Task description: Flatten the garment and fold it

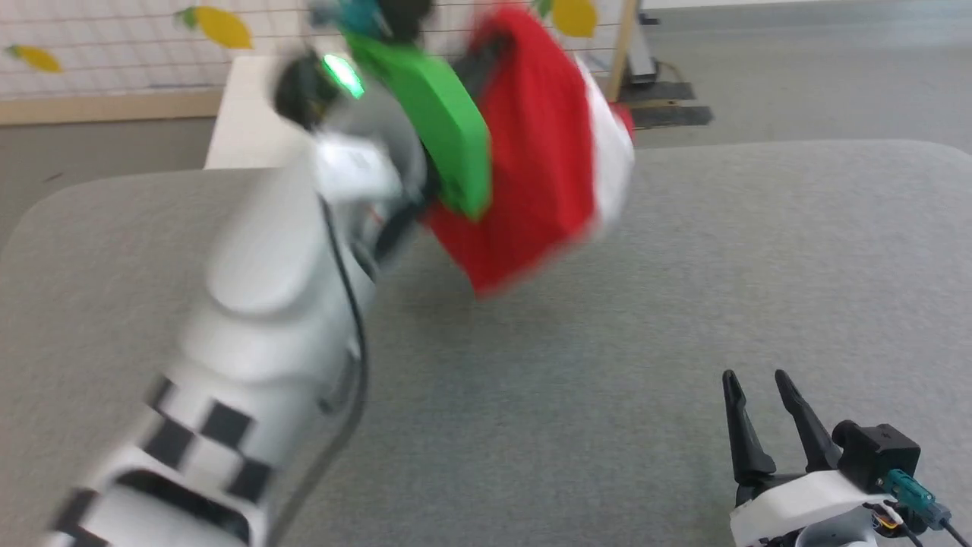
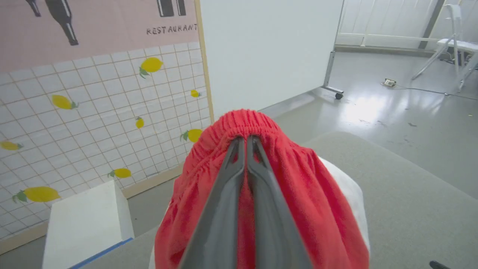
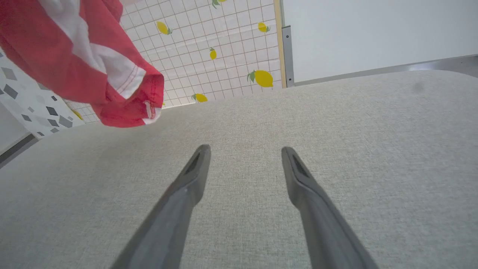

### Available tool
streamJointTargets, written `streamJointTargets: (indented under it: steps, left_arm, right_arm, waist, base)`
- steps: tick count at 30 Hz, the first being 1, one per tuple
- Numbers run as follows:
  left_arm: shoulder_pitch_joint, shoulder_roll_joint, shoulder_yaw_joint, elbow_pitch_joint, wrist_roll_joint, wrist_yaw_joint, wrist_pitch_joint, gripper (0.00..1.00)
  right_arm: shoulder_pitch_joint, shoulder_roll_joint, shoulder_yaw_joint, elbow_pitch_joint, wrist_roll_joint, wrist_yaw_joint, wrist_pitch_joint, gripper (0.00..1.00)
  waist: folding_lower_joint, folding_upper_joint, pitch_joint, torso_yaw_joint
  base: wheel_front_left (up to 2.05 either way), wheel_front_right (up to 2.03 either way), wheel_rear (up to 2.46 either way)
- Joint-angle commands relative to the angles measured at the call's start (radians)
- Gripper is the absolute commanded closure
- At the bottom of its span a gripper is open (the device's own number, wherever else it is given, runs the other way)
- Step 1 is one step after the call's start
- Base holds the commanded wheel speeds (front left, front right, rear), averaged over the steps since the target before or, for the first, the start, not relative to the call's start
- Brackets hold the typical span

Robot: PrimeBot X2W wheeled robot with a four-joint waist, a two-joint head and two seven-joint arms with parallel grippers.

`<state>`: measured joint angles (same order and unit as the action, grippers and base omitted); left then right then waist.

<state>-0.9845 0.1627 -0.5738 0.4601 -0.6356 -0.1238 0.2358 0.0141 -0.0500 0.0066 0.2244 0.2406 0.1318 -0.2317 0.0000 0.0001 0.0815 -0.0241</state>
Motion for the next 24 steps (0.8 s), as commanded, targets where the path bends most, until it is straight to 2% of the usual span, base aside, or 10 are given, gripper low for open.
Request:
streamJointTargets:
  steps: [1,5,10,11,13,15,18,24]
  left_arm:
    - [0.059,-0.016,-0.025,0.009,-0.032,-0.007,-0.008,1.0]
    - [0.188,-0.047,-0.141,0.028,-0.104,-0.007,0.017,1.0]
    - [0.34,-0.081,-0.287,0.049,-0.189,-0.007,0.068,1.0]
    - [0.367,-0.086,-0.318,0.059,-0.198,-0.007,0.084,0.89]
    - [0.409,-0.095,-0.367,0.079,-0.224,-0.007,0.128,0.0]
    - [0.437,-0.101,-0.408,0.085,-0.255,-0.007,0.171,0.0]
    - [0.441,-0.104,-0.403,0.081,-0.299,-0.007,0.188,0.0]
    - [0.407,-0.093,-0.227,0.018,-0.405,0.022,0.077,0.0]
  right_arm:
    - [-0.002,0.0,-0.002,0.005,0.004,-0.001,-0.011,0.0]
    - [-0.002,0.0,-0.005,0.007,0.006,-0.001,-0.015,0.0]
    - [-0.004,0.0,-0.01,0.014,0.007,-0.001,-0.02,0.0]
    - [-0.006,0.0,-0.009,0.014,0.007,-0.001,-0.021,0.0]
    - [-0.008,0.0,-0.006,0.015,0.01,-0.001,-0.022,0.0]
    - [-0.012,0.0,0.0,0.017,0.012,-0.001,-0.023,0.0]
    - [-0.018,0.0,0.002,0.021,0.014,-0.001,-0.024,0.0]
    - [-0.007,0.0,-0.003,0.028,0.014,-0.001,-0.026,0.0]
  waist:
    - [0.0,-0.0001,-0.002,-0.054]
    - [0.0,-0.0001,0.012,-0.074]
    - [0.0,-0.0001,0.028,-0.067]
    - [0.0,-0.0001,0.029,-0.062]
    - [0.0,-0.0001,0.029,-0.053]
    - [0.0,-0.0001,0.027,-0.044]
    - [0.0,-0.0001,0.02,-0.027]
    - [0.0,-0.0001,-0.015,0.006]
  base:
    - [0.0,0.0,0.0]
    - [0.0,0.0,0.0]
    - [0.0,0.0,0.0]
    - [0.0,0.0,0.0]
    - [0.0,0.0,0.0]
    - [0.0,0.0,0.0]
    - [0.0,0.0,0.0]
    - [0.0,0.0,0.0]
